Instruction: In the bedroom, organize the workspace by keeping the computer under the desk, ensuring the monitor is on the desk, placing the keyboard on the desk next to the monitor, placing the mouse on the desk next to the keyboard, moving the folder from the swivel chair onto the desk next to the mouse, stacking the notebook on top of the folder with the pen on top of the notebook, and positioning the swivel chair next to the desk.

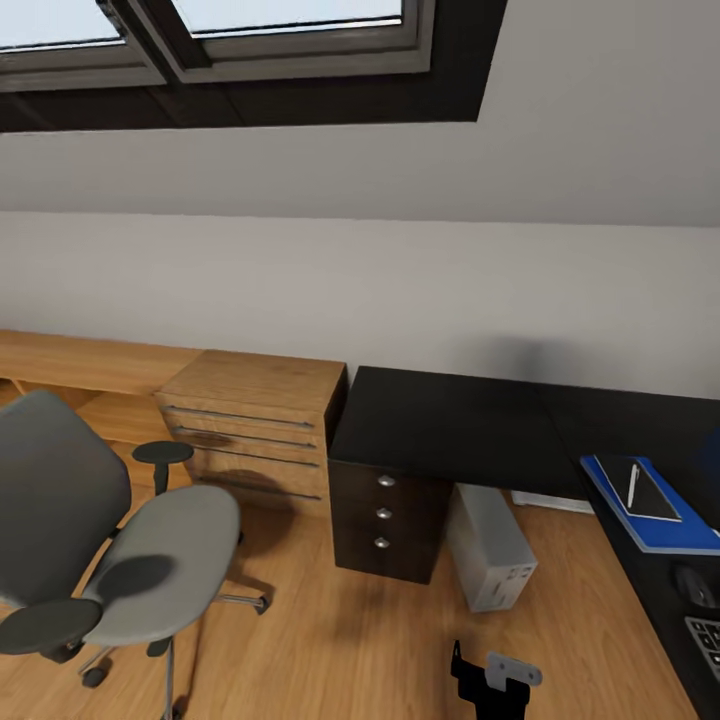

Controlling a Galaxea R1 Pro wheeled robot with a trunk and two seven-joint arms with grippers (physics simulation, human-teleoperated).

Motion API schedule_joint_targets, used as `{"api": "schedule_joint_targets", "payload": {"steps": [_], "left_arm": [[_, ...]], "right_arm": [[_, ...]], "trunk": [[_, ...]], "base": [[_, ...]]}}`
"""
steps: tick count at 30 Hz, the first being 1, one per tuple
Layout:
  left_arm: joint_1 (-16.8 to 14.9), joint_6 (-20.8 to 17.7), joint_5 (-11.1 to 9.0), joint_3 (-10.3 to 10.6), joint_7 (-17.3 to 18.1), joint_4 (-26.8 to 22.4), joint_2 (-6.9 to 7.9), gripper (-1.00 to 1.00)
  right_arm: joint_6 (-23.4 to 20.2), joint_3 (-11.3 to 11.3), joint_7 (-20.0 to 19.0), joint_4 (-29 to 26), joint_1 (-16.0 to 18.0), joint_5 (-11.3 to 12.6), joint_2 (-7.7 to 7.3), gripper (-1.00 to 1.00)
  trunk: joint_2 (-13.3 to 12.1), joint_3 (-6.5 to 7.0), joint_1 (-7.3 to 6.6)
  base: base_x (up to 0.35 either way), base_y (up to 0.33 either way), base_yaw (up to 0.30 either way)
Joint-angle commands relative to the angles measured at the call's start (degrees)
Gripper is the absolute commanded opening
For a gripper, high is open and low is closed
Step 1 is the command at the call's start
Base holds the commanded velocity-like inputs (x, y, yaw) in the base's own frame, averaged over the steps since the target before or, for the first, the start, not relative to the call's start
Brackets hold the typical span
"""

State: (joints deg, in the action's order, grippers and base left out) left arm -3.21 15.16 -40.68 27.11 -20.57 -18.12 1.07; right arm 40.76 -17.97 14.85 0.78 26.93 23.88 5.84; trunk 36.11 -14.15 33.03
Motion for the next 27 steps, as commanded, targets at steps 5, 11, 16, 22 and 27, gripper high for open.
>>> {"api": "schedule_joint_targets", "payload": {"steps": [5,11,16,22,27], "left_arm": [[0.0,0.4,-0.8,0.1,-0.4,0.2,0.25,1.00],[0.0,2.5,-0.8,0.2,-0.3,4.8,0.39,1.00],[0.0,9.5,-0.6,0.3,3.4,14.4,0.24,1.00],[0.0,15.6,-0.7,0.3,8.2,16.3,0.01,1.00],[0.0,23.4,-0.7,0.3,8.7,16.6,-0.73,1.00]], "right_arm": [[0.2,-0.5,0.5,0.2,0.1,-0.2,-0.05,1.00],[1.2,-0.6,0.6,0.2,-2.0,-0.3,-0.99,1.00],[7.9,-0.8,0.6,0.2,-6.9,-2.0,-2.34,1.00],[13.2,-0.8,0.5,0.2,-10.1,-4.4,-2.72,1.00],[18.0,-0.9,0.4,0.2,-11.6,-8.4,-2.60,1.00]], "trunk": [[-2.0,1.12,-1.09],[-4.4,2.53,-2.41],[-6.4,3.56,-3.50],[-8.8,4.66,-4.82],[-10.8,5.56,-5.92]], "base": [[0.000,0.000,0.172],[0.000,0.000,0.217],[0.000,0.000,0.252],[0.000,0.000,0.270],[0.000,0.000,0.277]]}}
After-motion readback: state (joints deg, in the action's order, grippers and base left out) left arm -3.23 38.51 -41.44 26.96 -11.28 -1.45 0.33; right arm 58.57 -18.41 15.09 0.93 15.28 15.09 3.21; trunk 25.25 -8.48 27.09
